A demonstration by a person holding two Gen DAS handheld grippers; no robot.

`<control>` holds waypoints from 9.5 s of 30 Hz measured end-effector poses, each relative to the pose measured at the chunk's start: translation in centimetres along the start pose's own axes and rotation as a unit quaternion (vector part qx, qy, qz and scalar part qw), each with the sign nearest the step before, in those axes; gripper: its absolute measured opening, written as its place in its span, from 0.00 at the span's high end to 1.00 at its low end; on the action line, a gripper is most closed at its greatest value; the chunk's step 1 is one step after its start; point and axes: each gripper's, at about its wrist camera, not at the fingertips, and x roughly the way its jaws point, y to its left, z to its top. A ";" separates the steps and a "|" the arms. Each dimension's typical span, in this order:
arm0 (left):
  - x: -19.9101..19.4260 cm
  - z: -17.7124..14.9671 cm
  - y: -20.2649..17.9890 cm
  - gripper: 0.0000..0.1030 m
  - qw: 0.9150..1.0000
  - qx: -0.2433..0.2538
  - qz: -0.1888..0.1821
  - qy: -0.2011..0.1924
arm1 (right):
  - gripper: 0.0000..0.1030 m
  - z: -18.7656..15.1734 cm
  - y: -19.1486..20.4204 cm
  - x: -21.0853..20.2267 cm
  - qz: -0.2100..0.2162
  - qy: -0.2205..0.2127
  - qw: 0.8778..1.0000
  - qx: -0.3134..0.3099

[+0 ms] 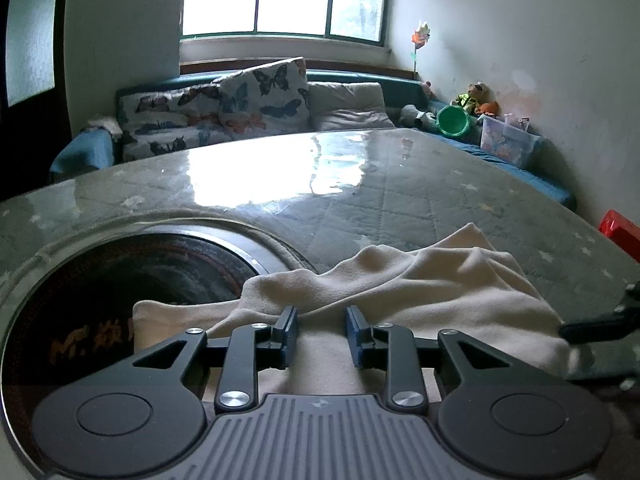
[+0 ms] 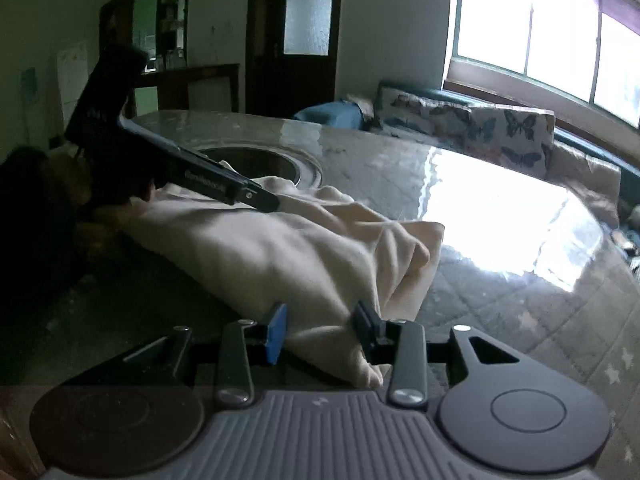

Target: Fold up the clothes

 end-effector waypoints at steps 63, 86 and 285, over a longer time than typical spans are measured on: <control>-2.7 -1.5 9.0 0.65 0.995 -0.100 0.012 0.012 | 0.47 4.3 -4.5 6.8 0.028 -0.006 0.993 0.112; -4.9 -3.3 8.2 0.43 0.990 -0.135 0.033 0.035 | 0.49 2.1 -7.6 5.5 0.016 0.002 0.980 0.199; -7.3 -6.8 14.3 0.00 0.926 -0.194 0.324 0.019 | 0.00 6.0 -2.2 12.4 -0.058 0.041 0.994 0.080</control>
